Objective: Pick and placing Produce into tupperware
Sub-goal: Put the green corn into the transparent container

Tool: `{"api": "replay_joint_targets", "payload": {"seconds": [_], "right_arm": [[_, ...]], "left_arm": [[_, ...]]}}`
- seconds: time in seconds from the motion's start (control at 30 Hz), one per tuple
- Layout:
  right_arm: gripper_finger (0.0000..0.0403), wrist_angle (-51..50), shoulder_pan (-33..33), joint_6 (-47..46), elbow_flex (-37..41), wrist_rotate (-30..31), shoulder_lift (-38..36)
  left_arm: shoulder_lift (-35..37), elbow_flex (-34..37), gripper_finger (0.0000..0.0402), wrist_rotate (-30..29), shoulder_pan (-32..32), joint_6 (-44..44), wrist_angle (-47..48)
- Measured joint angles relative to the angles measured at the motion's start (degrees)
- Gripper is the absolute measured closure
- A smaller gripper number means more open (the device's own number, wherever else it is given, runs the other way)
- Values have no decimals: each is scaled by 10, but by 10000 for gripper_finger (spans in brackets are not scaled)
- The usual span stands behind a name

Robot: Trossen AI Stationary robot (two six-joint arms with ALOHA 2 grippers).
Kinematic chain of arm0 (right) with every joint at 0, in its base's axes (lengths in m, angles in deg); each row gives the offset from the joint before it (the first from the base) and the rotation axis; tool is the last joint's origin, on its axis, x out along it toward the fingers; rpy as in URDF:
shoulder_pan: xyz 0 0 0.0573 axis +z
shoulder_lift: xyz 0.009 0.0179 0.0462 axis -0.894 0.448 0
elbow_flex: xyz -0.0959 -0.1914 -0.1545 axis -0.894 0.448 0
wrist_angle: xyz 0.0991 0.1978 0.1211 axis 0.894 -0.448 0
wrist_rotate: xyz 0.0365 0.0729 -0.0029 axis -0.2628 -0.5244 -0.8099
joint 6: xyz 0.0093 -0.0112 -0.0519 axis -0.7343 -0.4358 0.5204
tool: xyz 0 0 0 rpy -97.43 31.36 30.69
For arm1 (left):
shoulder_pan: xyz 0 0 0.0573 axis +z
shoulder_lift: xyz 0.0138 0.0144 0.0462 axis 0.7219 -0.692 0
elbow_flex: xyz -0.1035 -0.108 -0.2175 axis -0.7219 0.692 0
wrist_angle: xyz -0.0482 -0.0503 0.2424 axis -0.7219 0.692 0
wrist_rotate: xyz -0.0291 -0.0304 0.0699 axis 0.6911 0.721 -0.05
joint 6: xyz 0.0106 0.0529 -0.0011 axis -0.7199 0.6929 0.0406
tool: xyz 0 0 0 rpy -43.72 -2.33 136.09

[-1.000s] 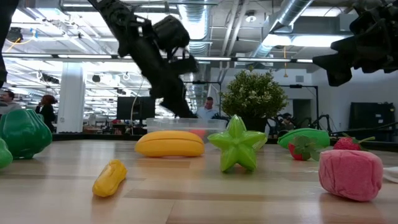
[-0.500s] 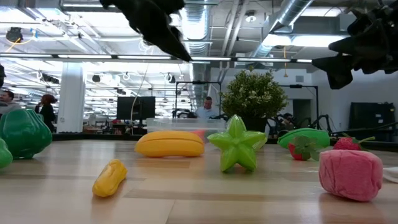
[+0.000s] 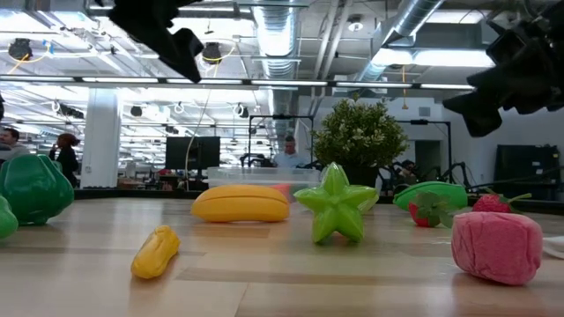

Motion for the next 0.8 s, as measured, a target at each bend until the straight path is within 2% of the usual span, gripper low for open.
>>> {"api": "replay_joint_targets", "payload": {"seconds": [0.2, 0.6, 0.8], "right_arm": [[171, -28, 1, 1, -11, 23, 70], [171, -41, 0, 0, -22, 166, 193], [171, -32, 0, -4, -23, 181, 230]], "left_arm": [[5, 18, 117, -52, -59, -51, -5], [5, 55, 117, -120, -150, -119, -40], [4, 77, 117, -143, -174, -145, -44]]}}
